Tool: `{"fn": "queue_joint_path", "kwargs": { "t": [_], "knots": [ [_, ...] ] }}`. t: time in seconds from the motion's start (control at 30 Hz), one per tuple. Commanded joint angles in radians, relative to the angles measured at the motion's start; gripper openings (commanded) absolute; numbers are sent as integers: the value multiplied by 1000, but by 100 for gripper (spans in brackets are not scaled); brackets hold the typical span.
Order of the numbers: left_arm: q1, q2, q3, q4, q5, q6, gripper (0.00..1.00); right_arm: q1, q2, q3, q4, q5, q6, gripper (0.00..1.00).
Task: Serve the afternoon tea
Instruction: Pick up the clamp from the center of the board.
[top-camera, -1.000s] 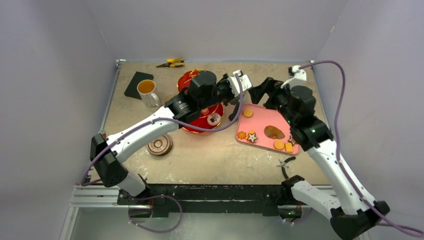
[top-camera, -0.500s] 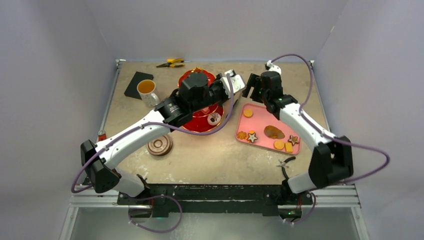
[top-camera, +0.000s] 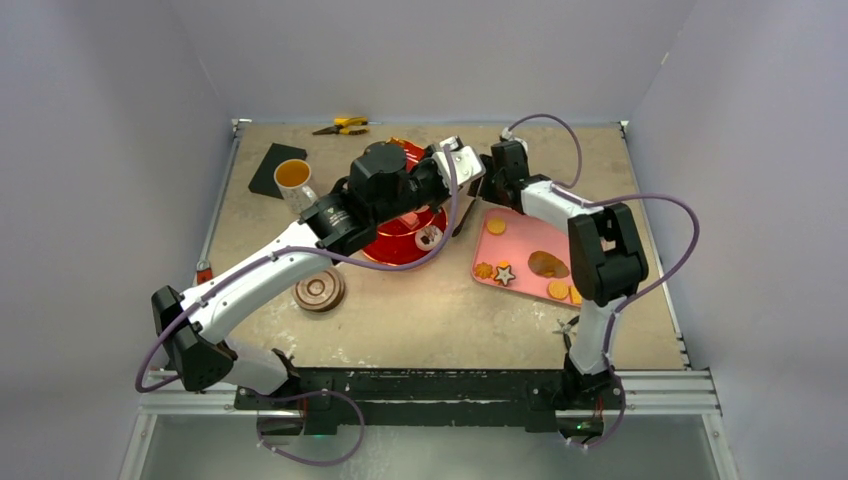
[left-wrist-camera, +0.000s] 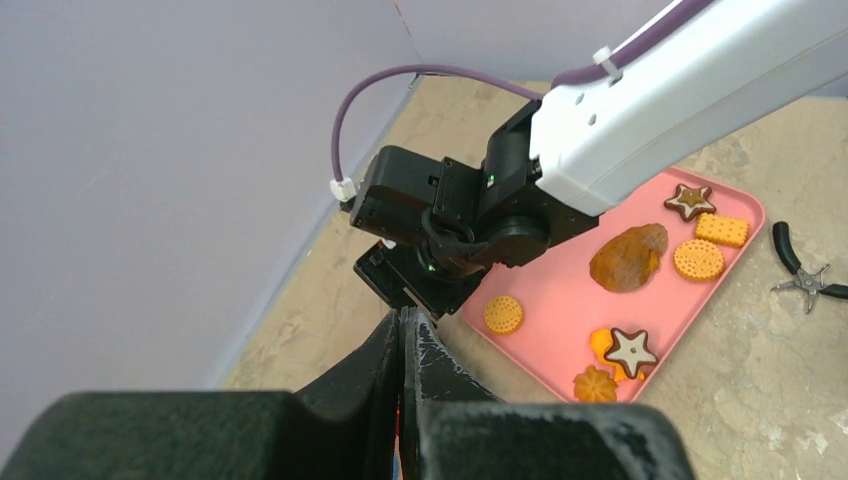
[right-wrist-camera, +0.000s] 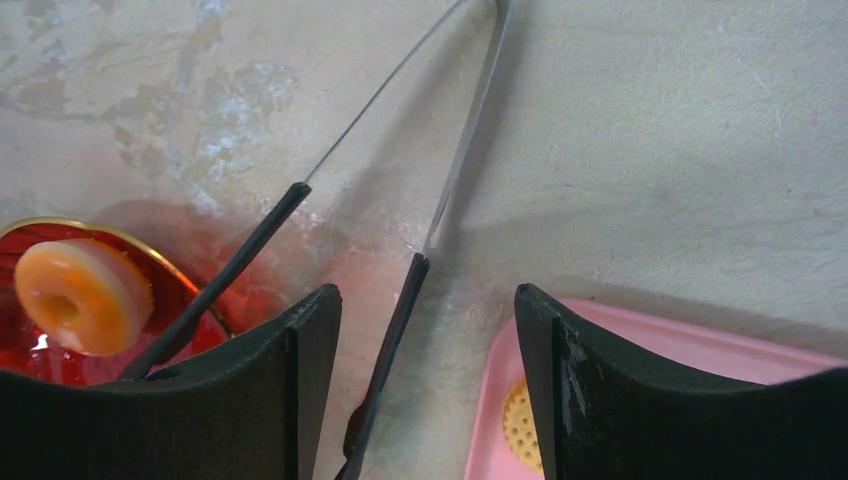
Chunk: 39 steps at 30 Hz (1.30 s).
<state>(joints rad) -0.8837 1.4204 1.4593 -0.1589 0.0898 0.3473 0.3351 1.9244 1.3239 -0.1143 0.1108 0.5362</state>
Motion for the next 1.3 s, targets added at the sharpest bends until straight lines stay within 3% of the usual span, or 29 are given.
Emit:
{"fn": "queue_joint_path", "kwargs": {
  "t": [0.0,0.13,0.3,0.47,0.6,0.77,1.07,1.27],
  "knots": [
    [8,-33,4,2,1,-30,0,10,25,47,54,-6,11,66],
    [9,-31,14,-1,-3,-34,0,24,87,79,52,-5,12,63],
    [9,-26,24,-7,-11,-38,0,37,149,102,58,-2,14,51],
    [9,-26,27,-12,-16,-48,1,38,167,105,59,37,18,25],
    [9,-25,26,-15,-15,-65,6,39,78,58,95,104,13,9],
    [9,-15,22,-13,-15,-103,24,39,-81,0,157,188,-33,2],
    [20,22,42,-53,2,-214,56,46,-377,-176,284,302,-95,1],
    [59,99,98,-93,79,-339,64,74,-683,-381,457,322,-166,2]
  ]
}}
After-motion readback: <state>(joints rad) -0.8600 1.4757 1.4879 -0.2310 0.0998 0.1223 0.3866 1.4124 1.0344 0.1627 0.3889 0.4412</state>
